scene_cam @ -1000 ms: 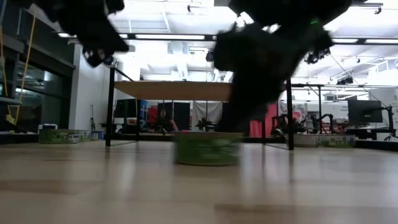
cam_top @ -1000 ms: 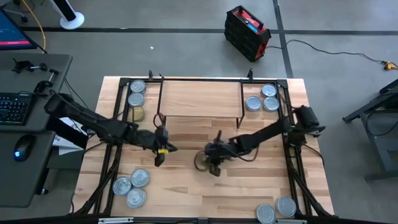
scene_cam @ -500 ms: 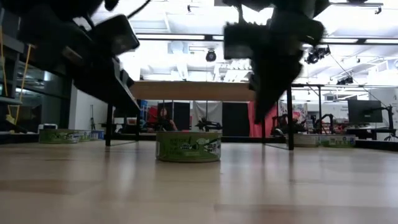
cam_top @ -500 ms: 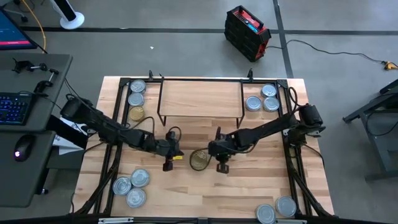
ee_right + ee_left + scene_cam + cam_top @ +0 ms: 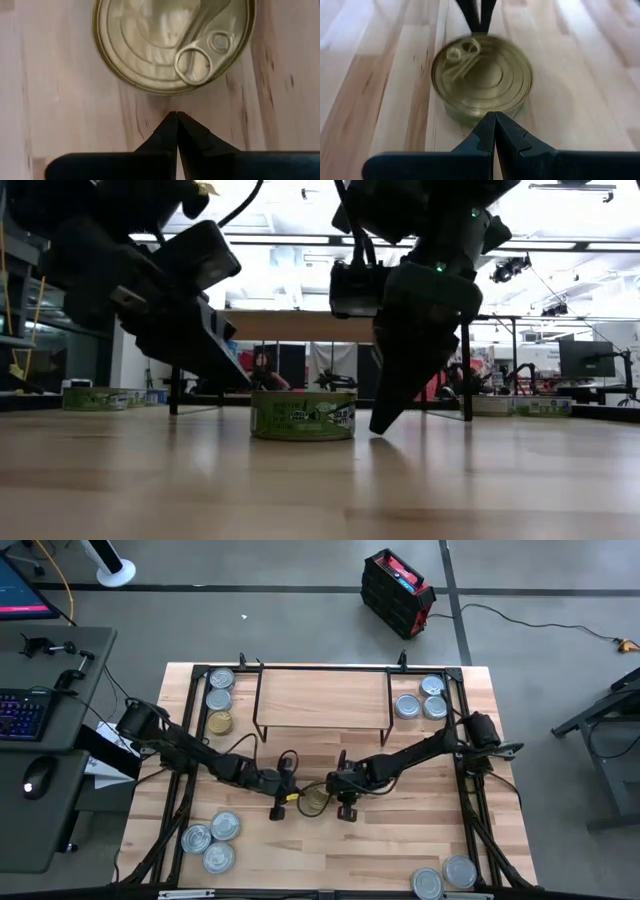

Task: Stack canned seafood by type on shelf
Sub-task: Put the green tuna can on the shelf

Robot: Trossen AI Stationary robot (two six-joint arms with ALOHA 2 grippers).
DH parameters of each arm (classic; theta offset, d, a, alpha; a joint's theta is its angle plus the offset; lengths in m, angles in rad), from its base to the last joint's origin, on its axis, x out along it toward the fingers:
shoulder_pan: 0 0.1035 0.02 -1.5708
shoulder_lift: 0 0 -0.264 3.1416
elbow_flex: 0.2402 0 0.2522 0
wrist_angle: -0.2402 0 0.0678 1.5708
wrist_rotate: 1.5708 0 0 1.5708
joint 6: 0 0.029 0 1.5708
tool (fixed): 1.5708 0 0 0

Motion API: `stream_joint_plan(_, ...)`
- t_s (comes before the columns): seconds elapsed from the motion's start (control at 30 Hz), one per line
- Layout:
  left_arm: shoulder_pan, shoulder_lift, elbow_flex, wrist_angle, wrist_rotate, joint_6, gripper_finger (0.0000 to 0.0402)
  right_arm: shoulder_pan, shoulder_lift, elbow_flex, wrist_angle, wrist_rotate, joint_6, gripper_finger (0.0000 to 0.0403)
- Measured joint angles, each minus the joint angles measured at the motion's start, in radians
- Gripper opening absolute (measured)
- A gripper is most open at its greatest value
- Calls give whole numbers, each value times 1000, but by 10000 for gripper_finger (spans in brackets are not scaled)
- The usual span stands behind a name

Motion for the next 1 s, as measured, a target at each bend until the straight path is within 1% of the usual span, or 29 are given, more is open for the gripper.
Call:
stream_joint_plan(0.17,16,36,2,36,-9,1,1,0,0,-1,57,8,-9,0)
stream_joint_plan(0.27,21,38,2,31,-9,2,1,3,0,-3,80,0,-15,0)
stream_joint_plan(0.43,16,38,2,13,-22,1,1,2,-19,9,60,0,-15,0)
stream_joint_plan(0.57,2,38,1,-14,-37,-1,1,5,-51,46,52,-23,-17,0)
stream_joint_plan(0.67,-11,42,1,-45,-41,-29,1,0,-66,79,84,2,-34,0)
stream_joint_plan(0.77,-17,41,1,-54,-37,-44,1,-4,-65,111,57,20,-81,0)
stream_joint_plan(1.0,-22,41,1,-53,-45,-156,1,-8,-62,171,24,6,-144,0)
